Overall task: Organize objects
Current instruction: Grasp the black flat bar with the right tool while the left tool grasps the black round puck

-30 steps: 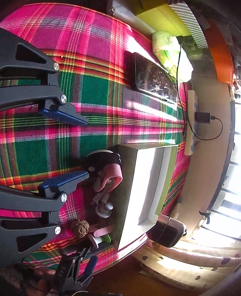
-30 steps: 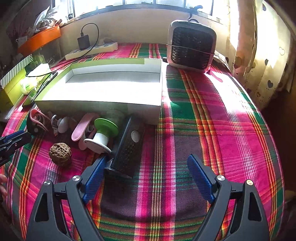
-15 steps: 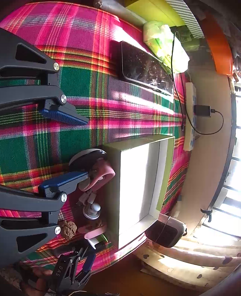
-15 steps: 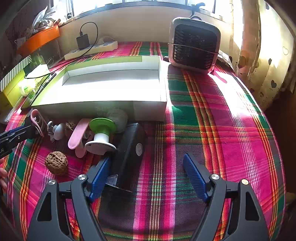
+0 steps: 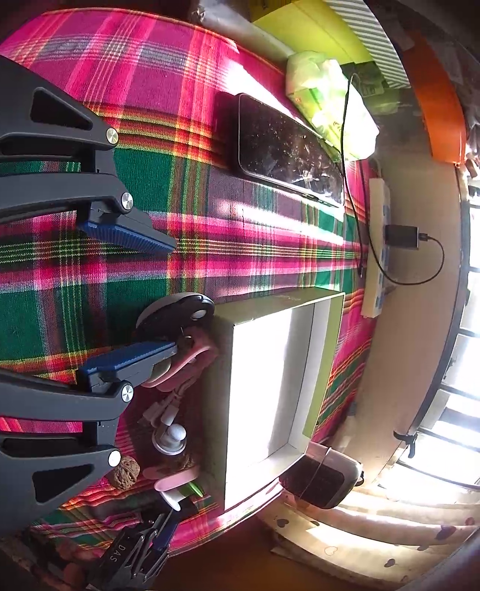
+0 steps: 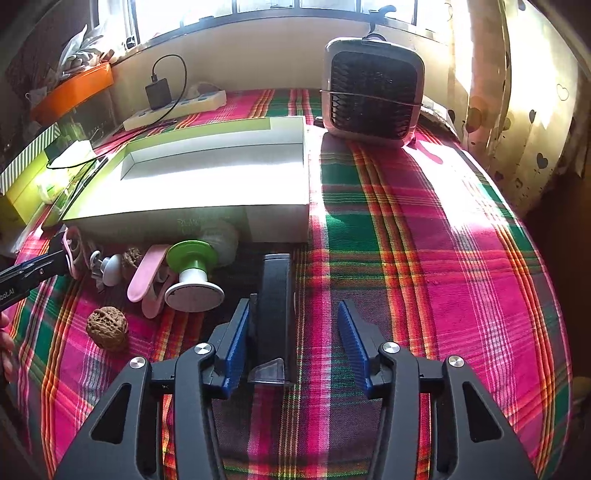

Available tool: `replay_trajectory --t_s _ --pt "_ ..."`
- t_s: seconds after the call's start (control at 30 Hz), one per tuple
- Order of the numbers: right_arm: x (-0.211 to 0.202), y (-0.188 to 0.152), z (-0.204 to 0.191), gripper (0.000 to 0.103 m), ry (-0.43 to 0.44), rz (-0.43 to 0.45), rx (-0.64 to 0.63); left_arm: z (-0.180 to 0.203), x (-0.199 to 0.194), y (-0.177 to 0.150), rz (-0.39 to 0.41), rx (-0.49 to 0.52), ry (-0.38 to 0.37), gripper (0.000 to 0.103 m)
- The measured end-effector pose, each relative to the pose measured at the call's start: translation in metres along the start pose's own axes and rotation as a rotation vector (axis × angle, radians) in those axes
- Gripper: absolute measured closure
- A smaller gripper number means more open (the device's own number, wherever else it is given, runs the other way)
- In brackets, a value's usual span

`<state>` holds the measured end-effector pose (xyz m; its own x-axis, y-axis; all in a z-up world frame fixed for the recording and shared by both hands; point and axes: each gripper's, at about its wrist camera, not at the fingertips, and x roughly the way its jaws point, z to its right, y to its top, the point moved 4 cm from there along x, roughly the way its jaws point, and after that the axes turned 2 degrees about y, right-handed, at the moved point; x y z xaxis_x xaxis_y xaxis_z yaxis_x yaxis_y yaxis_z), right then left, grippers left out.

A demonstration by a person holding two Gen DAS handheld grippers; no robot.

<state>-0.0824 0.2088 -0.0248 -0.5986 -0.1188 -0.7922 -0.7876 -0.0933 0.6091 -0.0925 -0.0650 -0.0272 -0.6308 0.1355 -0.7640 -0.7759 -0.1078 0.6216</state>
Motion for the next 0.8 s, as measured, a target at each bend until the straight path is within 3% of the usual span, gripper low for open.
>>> replay_trajectory --t_s 0.07,0.13,0.67,0.8 --pt "-0.001 0.000 0.001 0.066 0.004 0.003 0.002 -0.003 0.000 0.001 0.002 -0.013 0.002 0.057" --pt "-0.002 -0.001 0.001 0.078 0.012 0.010 0.008 -0.005 0.000 0.001 0.003 -0.020 0.003 0.058" --pt "-0.002 -0.003 -0.001 0.079 0.022 0.016 0.010 -0.013 0.008 0.013 0.016 -0.056 0.027 0.058" --pt "-0.002 -0.003 0.000 0.079 0.025 0.018 0.012 -0.014 0.009 0.013 0.023 -0.068 0.034 0.063"
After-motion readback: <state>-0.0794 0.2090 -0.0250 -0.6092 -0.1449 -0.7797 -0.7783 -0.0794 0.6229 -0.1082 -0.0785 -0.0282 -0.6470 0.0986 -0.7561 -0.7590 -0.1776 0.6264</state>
